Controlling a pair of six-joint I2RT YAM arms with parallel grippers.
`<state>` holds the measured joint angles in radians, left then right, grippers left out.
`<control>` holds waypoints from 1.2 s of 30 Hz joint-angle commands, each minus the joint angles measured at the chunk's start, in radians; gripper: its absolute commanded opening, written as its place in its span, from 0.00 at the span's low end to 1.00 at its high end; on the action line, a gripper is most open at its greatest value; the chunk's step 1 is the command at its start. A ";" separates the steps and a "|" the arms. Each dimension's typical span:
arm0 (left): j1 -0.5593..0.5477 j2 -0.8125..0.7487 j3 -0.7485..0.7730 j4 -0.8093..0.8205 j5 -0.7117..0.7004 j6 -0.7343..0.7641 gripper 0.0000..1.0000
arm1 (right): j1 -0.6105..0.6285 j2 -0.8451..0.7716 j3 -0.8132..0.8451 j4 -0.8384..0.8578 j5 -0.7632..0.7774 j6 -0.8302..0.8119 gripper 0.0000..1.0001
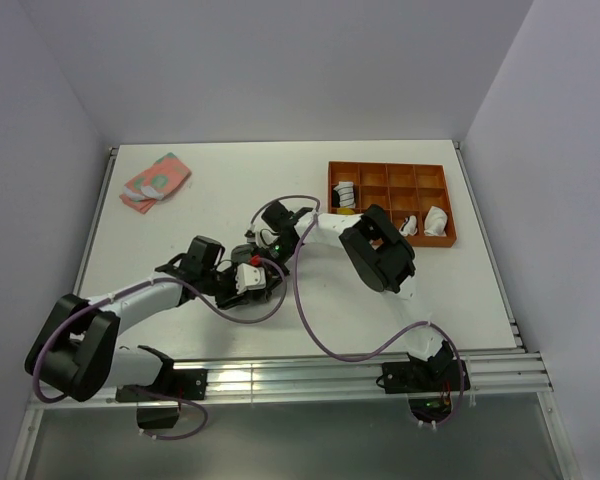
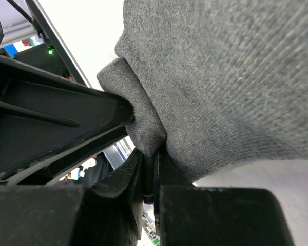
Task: Roll the socks
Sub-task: Roll the sock at the center of the board.
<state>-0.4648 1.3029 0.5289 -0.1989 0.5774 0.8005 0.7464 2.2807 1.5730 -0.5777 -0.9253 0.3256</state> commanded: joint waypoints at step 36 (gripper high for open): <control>0.066 0.306 0.298 -0.558 0.231 0.150 0.00 | 0.004 -0.735 -0.750 0.622 0.624 0.271 0.43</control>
<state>-0.4259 1.5578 0.7826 -0.5346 0.7387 0.8791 0.7429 1.6470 0.8993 -0.0921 -0.4278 0.5663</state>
